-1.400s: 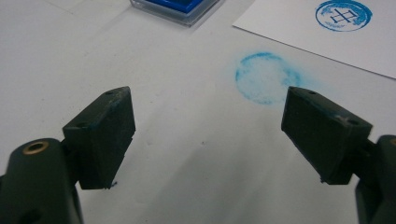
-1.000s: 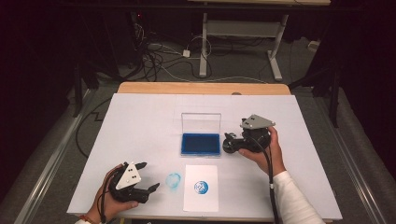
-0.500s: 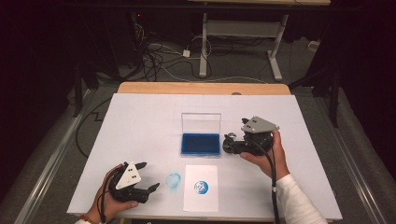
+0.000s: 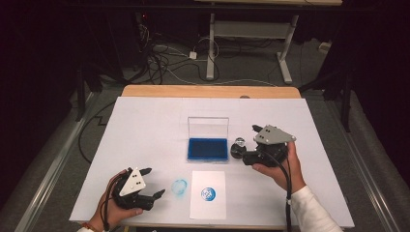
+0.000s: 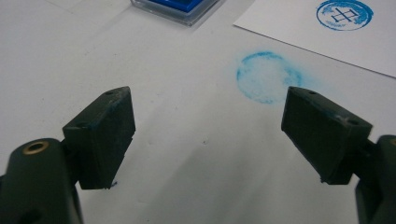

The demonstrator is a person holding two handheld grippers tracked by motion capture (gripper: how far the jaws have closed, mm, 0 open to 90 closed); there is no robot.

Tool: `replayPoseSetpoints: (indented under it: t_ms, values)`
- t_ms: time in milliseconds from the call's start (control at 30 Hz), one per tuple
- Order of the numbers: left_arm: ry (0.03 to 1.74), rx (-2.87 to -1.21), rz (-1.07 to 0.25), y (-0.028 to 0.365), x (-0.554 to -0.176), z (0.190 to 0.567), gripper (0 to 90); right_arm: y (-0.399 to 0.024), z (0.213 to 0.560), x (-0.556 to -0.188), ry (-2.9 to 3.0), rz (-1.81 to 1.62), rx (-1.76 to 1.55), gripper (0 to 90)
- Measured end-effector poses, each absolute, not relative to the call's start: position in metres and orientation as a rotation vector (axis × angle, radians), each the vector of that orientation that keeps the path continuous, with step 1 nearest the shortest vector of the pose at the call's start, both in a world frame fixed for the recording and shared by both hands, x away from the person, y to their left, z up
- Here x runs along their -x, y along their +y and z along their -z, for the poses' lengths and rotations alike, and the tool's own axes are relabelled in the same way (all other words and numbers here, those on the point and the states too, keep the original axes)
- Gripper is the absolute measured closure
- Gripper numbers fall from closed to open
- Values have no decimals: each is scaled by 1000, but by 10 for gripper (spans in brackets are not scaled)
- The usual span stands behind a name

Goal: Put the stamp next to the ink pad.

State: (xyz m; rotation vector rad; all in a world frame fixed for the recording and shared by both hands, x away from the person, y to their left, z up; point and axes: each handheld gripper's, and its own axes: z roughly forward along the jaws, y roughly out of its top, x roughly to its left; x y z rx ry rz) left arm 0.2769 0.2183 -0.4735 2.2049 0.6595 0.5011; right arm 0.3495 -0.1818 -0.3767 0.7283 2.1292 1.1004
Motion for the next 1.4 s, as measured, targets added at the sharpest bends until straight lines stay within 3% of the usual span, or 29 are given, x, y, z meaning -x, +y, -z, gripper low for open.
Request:
replayPoseSetpoints:
  t_ms: [1400]
  values:
    - [663,-2204,-513,218,-276,472,169,-215,375,-292,2115,-1088,-642,193]
